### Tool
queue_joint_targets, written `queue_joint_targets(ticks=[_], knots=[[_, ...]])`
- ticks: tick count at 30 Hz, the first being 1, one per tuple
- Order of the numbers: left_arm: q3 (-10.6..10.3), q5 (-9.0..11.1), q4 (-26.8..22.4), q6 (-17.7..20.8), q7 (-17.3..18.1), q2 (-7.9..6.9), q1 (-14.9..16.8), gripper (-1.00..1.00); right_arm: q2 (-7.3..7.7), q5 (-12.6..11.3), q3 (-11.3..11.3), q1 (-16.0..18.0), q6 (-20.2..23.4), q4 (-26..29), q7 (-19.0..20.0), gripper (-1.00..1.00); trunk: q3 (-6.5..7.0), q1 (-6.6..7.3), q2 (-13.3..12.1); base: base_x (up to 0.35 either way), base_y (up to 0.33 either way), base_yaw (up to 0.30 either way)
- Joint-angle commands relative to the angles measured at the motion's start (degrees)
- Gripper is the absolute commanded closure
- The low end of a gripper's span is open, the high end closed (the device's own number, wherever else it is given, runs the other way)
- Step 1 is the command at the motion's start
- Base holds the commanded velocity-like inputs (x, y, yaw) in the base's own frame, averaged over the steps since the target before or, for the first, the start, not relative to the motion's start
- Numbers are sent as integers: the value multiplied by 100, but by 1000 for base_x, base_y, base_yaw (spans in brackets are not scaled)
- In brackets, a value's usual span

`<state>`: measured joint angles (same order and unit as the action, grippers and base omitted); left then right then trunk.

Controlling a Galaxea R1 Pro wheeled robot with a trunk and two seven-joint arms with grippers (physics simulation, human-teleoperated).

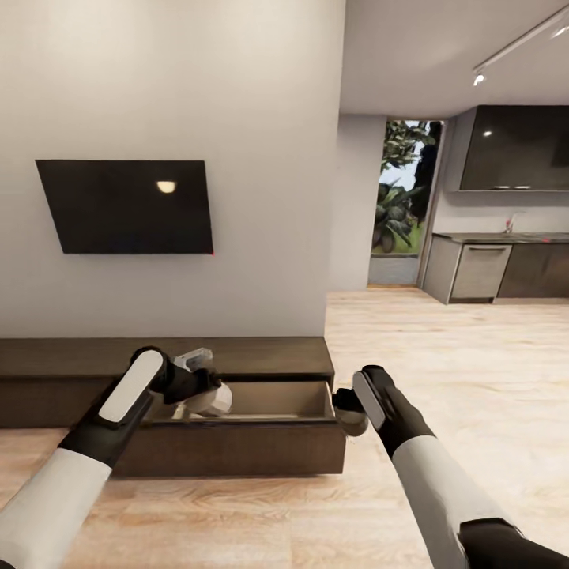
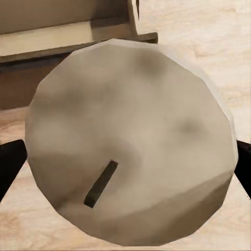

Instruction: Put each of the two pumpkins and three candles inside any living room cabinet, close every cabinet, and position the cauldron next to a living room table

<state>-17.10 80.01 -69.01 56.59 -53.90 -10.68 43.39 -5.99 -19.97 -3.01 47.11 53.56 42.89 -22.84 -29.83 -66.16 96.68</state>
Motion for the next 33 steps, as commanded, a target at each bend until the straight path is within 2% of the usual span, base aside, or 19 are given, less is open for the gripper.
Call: queue_joint_targets(ticks=[1, 7, 10, 17, 22, 26, 30, 33], knots=[[-13, 94, 65, 32, -51, -5, 141, 100, -33, -10, -17, 160, 75, -106, -60, 100, -9, -3, 4, 330, 0, 0], [-43, 372, 518, 44, -53, 45, 609, 100, -161, -28, -24, 812, 172, -500, -62, 100, -9, -3, 4, 197, 0, 0], [-50, 388, 720, 45, -66, 153, 702, 100, -210, -30, -24, 1111, 160, -832, -62, 100, -9, -3, 4, 22, 0, 0], [-62, 339, 1620, 45, -89, 497, 1006, 100, -383, -35, -20, 1773, -110, -1816, -60, 100, -9, -3, 4, 3, 0, 0], [-65, 312, 1828, 45, -101, 609, 1053, 100, -401, -130, -21, 1863, -300, -2002, -25, 100, -9, -3, 4, 0, 0, 0], [-76, 306, 1844, 42, -103, 625, 1057, 100, -401, -187, -29, 1870, -317, -2024, 30, 100, -9, -3, 4, 126, 52, 0], [-200, 304, 1852, 43, -103, 636, 1058, 100, -401, -287, -34, 1868, -320, -2061, 99, 100, -9, -3, 4, 276, 111, 0], [-254, 298, 1918, 40, -103, 637, 1058, 100, -401, -365, -40, 1870, -416, -2419, 404, 100, -9, -3, 4, 292, 145, 0]])
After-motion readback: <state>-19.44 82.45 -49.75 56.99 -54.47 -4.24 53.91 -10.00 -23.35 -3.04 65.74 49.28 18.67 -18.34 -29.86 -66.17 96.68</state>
